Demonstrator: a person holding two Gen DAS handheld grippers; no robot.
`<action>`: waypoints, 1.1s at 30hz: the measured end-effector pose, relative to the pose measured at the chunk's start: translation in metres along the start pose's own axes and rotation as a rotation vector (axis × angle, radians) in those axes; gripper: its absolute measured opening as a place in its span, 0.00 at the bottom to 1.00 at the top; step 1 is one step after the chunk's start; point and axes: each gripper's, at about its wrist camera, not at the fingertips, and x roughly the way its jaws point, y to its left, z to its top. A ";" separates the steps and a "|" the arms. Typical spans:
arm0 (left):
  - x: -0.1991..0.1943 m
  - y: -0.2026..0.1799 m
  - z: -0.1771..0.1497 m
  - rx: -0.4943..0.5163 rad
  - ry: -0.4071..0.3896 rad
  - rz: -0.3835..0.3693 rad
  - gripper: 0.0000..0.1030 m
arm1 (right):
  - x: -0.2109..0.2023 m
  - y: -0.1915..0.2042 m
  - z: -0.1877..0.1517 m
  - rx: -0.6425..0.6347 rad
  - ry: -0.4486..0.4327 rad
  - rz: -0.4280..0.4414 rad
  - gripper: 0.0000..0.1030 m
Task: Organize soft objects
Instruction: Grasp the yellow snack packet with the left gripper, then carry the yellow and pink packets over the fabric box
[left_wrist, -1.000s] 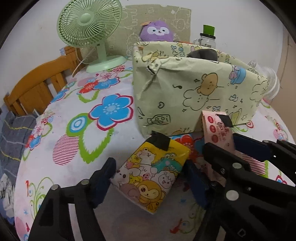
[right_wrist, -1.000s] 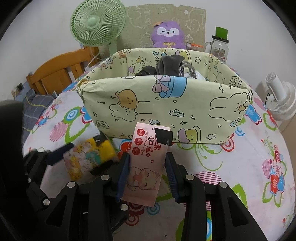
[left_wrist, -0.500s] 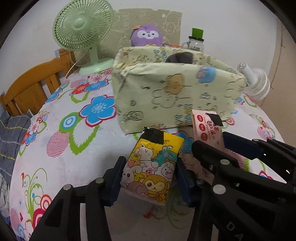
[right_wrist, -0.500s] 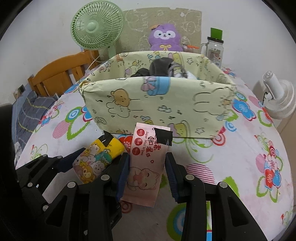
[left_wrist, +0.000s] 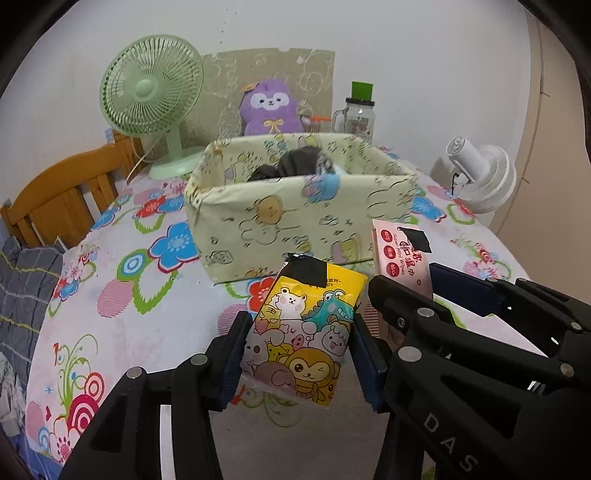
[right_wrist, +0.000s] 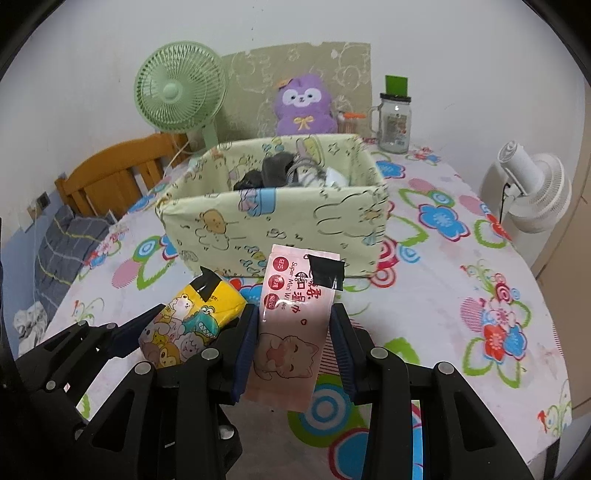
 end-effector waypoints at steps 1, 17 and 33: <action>-0.002 -0.002 0.000 0.002 -0.004 -0.001 0.52 | -0.003 -0.002 0.000 0.002 -0.005 -0.001 0.41; -0.053 -0.026 0.015 0.021 -0.098 0.015 0.52 | -0.059 -0.012 0.012 0.006 -0.103 -0.001 0.41; -0.100 -0.037 0.045 0.038 -0.190 0.027 0.52 | -0.109 -0.014 0.042 0.000 -0.196 0.002 0.41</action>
